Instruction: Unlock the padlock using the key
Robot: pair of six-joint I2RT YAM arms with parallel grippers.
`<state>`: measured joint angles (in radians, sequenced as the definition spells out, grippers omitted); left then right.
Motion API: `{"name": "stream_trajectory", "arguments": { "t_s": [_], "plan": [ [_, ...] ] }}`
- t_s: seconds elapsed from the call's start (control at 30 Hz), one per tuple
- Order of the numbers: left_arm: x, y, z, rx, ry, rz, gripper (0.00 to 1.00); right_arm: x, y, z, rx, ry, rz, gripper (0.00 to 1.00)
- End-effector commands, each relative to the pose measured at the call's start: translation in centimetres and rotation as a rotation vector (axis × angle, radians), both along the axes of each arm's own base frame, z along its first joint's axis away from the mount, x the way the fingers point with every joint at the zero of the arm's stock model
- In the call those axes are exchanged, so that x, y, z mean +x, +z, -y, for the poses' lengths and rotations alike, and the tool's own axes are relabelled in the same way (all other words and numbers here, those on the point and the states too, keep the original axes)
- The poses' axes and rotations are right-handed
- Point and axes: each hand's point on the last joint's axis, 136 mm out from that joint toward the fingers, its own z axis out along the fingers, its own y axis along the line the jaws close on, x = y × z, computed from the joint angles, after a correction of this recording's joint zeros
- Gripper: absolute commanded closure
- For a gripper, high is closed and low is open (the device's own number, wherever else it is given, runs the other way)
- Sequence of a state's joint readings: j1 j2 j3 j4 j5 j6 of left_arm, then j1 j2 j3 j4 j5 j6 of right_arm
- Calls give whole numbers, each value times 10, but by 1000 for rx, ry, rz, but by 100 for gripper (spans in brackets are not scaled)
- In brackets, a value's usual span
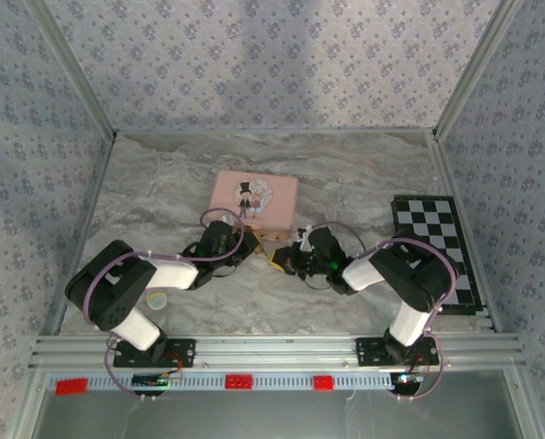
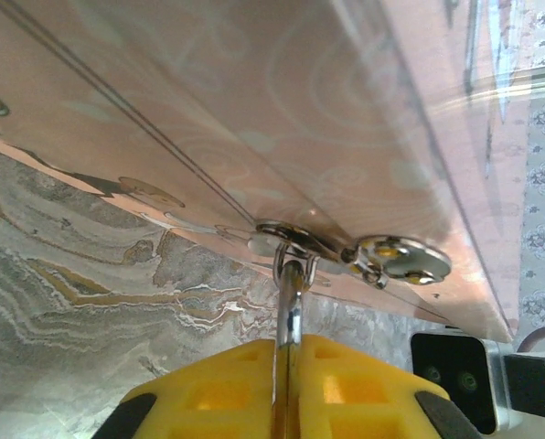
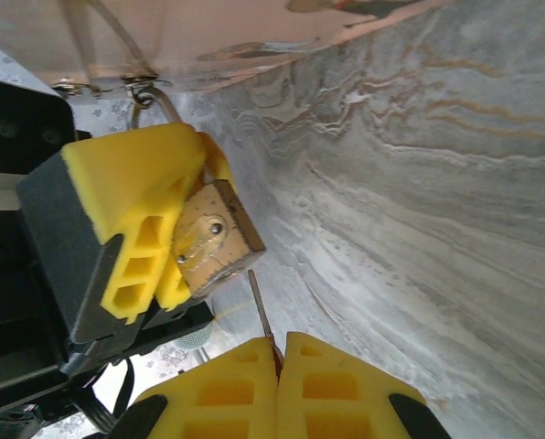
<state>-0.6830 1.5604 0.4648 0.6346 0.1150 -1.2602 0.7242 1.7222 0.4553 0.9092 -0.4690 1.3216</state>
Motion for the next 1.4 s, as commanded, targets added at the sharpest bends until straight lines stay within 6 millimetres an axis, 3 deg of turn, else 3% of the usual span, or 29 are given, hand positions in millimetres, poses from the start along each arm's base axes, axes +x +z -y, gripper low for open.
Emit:
{"name": "stream_trajectory", "arguments": {
  "t_s": [0.0, 0.63, 1.37],
  "plan": [
    [-18, -11, 1, 0, -27, -57, 100, 1, 11, -5, 50, 10, 18, 100],
    [-17, -6, 3, -70, -5, -41, 100, -11, 0, -6, 80, 9, -20, 100],
    [-12, -4, 12, -117, -13, -46, 100, -10, 9, -4, 142, 2, -20, 100]
  ]
}}
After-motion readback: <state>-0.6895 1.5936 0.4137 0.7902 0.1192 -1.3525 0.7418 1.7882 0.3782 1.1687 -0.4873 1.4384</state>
